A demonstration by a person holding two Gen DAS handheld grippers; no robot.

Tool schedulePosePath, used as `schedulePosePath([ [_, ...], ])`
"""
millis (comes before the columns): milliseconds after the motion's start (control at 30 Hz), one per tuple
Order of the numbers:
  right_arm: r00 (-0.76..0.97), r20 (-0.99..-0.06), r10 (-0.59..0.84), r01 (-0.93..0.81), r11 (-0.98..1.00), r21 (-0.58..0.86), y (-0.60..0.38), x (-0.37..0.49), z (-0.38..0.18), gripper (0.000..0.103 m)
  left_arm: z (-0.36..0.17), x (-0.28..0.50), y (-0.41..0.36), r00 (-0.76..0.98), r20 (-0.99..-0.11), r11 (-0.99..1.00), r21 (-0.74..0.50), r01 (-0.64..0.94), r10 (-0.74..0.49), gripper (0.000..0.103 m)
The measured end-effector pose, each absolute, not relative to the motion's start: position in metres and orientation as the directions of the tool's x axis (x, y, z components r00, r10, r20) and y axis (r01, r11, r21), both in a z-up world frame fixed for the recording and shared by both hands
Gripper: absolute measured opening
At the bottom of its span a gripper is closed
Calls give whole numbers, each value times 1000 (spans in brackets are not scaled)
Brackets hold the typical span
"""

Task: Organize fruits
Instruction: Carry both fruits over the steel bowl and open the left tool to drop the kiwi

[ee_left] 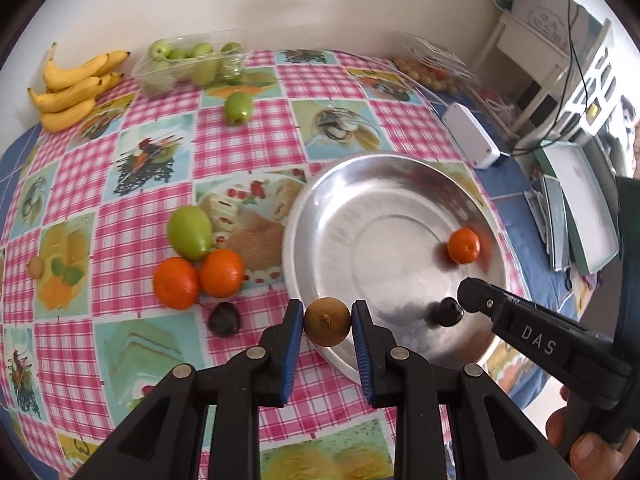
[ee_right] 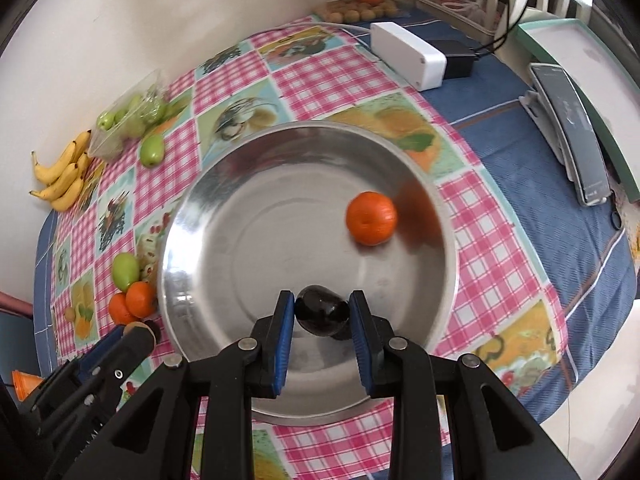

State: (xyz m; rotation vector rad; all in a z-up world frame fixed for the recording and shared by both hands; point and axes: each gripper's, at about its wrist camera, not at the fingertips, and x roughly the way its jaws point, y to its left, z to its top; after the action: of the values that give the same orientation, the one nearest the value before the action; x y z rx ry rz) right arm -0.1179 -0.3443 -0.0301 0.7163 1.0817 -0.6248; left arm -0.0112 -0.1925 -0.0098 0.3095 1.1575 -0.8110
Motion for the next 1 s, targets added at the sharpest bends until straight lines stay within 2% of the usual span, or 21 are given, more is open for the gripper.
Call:
schedulePosePath([
  [1000,340,-938,-69,732,646,218,-338,-99,-49,30,-35,-18,-206,124,-928,666,-154,730,-350,28],
])
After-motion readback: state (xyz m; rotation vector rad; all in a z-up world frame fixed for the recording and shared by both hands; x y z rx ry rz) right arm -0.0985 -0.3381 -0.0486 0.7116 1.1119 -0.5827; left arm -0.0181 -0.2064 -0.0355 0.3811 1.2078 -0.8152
